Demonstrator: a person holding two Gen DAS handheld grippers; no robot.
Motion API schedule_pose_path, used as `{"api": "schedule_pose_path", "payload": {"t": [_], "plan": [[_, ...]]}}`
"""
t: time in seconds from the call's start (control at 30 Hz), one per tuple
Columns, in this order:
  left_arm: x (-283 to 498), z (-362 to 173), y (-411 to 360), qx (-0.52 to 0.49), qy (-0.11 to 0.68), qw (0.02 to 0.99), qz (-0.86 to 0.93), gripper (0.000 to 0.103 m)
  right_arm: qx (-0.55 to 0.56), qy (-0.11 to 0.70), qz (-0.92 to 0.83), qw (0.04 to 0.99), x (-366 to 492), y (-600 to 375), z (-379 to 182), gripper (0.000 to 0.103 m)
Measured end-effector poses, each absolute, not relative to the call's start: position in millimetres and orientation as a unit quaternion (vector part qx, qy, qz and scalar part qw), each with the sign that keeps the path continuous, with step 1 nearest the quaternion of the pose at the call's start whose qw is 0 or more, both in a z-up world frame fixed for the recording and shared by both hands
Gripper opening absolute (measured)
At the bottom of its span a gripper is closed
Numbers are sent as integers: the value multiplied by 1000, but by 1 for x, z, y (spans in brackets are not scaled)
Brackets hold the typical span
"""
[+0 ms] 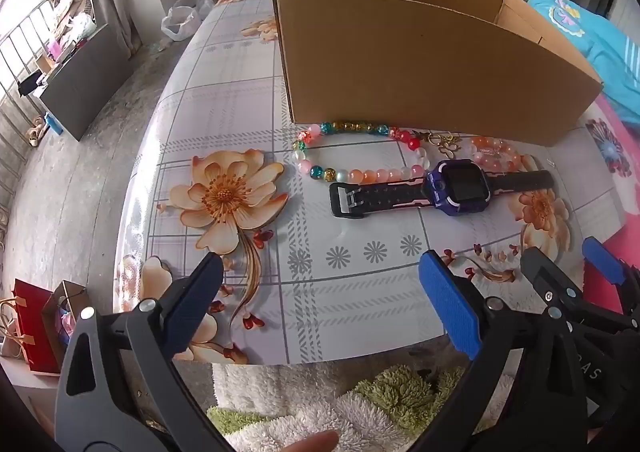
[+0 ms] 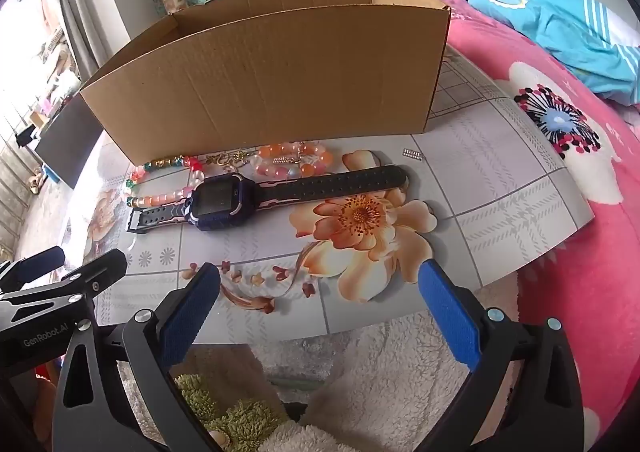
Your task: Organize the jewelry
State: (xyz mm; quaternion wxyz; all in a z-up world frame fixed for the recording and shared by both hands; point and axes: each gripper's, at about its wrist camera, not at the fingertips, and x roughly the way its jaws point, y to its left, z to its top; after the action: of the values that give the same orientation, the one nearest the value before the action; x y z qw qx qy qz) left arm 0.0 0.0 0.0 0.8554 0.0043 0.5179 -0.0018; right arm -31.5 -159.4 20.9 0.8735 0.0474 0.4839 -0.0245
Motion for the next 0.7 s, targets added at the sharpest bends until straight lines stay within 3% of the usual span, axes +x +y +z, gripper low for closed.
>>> {"api": "schedule_pose_path", "payload": {"t": [0.7], "plan": [[1, 1, 0, 1, 519, 855, -2, 95, 44, 485, -33, 873, -31, -158, 23, 97]]}}
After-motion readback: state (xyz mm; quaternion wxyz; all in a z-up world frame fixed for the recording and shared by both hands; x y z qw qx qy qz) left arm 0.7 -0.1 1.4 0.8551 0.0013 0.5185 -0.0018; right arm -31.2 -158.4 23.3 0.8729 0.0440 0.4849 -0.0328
